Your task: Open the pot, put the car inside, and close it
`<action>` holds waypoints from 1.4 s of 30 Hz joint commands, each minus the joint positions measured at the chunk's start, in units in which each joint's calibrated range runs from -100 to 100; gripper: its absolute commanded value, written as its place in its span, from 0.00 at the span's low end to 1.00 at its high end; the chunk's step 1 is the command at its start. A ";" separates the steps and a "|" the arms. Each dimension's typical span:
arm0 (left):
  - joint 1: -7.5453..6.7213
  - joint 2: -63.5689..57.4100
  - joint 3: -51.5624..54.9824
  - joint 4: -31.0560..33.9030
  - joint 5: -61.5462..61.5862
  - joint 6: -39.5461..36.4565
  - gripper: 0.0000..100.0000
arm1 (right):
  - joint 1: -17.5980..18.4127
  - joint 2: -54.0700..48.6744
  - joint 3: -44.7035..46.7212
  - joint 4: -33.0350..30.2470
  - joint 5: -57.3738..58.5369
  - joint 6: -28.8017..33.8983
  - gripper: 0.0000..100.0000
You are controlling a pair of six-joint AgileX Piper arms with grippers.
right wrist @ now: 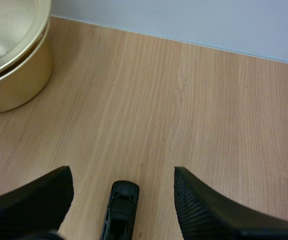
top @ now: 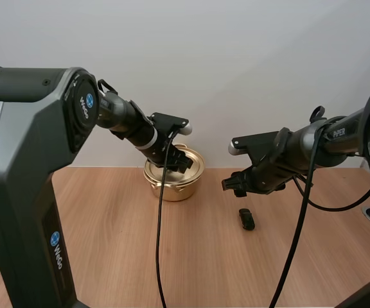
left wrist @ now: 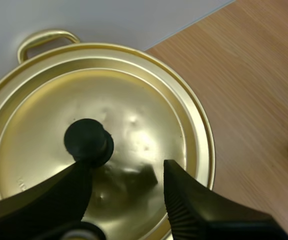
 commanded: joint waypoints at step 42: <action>-0.04 -11.66 -2.97 -0.22 -9.37 1.14 0.00 | 0.00 11.52 -0.03 -2.83 4.35 2.01 0.94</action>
